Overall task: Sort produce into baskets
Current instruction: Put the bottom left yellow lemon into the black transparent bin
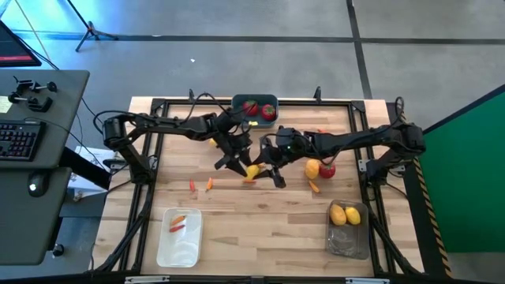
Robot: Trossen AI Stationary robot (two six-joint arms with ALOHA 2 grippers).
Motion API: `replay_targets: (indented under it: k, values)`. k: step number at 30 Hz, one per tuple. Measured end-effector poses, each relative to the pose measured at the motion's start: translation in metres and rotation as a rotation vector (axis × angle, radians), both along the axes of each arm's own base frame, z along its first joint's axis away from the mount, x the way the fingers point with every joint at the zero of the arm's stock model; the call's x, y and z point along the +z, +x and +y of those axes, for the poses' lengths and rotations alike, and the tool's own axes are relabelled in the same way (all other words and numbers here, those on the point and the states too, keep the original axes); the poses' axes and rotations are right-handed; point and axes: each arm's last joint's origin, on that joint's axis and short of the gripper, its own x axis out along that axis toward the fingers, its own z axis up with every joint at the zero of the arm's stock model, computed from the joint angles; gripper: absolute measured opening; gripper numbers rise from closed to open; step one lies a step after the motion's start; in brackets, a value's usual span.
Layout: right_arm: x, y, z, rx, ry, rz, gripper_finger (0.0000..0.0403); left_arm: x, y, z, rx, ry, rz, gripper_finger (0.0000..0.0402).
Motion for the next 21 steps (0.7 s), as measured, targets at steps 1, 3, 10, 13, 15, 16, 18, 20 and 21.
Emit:
replay_targets:
  k: [1,3,10,13,15,16,18,20,21]
  values:
    - [0.003,-0.003,0.0,-0.012,0.007,0.011,0.0159,0.0,0.0,0.001,0.009,0.018,-0.008,0.0222]
    - [0.009,-0.01,0.002,-0.031,0.043,0.043,0.0162,0.001,0.0,0.002,0.021,0.055,-0.027,0.0241]
    - [0.019,-0.04,0.016,-0.131,0.185,0.251,0.0157,0.001,0.003,0.007,0.095,0.22,-0.1,0.0258]
    - [0.026,-0.057,0.029,-0.194,0.264,0.351,0.0157,-0.002,0.003,0.007,0.115,0.242,-0.149,0.0255]
    - [0.025,-0.069,0.039,-0.258,0.315,0.461,0.0157,-0.005,0.001,0.008,0.123,0.24,-0.151,0.0252]
    - [0.024,-0.075,0.044,-0.288,0.34,0.515,0.0157,-0.007,0.0,0.008,0.125,0.241,-0.154,0.0251]
    - [0.024,-0.088,0.054,-0.355,0.399,0.626,0.0157,-0.012,-0.003,0.009,0.134,0.24,-0.16,0.025]
    - [0.023,-0.102,0.064,-0.436,0.458,0.751,0.0157,-0.016,-0.005,0.011,0.155,0.231,-0.165,0.025]
    - [0.021,-0.11,0.069,-0.482,0.482,0.82,0.0157,-0.017,-0.006,0.011,0.166,0.224,-0.167,0.025]
